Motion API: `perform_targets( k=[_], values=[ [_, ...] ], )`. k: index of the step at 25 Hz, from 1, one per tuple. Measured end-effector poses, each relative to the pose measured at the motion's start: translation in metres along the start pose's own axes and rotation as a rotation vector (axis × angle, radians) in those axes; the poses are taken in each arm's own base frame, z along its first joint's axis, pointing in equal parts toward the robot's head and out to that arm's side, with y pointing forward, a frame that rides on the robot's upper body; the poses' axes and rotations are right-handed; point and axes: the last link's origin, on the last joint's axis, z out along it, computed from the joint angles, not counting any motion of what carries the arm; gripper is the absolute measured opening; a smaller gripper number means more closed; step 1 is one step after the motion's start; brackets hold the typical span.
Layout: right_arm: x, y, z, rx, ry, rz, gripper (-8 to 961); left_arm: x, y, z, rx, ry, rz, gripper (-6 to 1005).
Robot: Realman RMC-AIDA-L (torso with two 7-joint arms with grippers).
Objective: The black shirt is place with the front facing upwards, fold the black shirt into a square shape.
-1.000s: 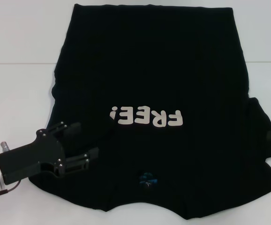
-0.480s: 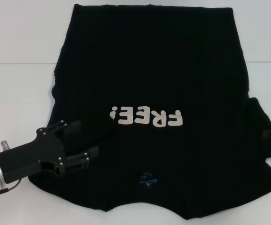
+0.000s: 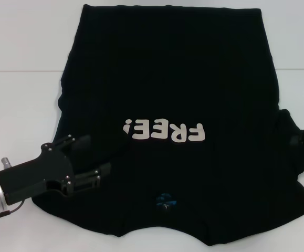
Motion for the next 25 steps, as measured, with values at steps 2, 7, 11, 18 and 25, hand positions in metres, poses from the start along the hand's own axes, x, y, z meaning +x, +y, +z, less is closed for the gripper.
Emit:
perform_targets(
  k=[2,7,11,18,25],
  values=[
    [-0.0005,-0.0003,-0.0001,0.001,-0.004,0.0,726,0.0,0.0,0.0,0.0,0.0,0.0,849],
    [0.0006,-0.0034,-0.0009,0.005,-0.006,0.01,725,0.0,0.0,0.0,0.0,0.0,0.0,849],
    [0.0023,-0.005,-0.0004,0.005,-0.002,0.018,724,-0.0001,-0.0001,0.0,0.001,0.0,0.0,850],
    [0.0055,-0.0039,0.0047,0.002,0.01,0.018,722,-0.0007,-0.0016,0.0001,0.01,-0.006,0.001,850],
    [0.0053,-0.0053,0.0045,0.004,0.004,0.022,720,-0.0009,-0.0015,0.0005,0.01,-0.006,-0.001,849]
  ],
)
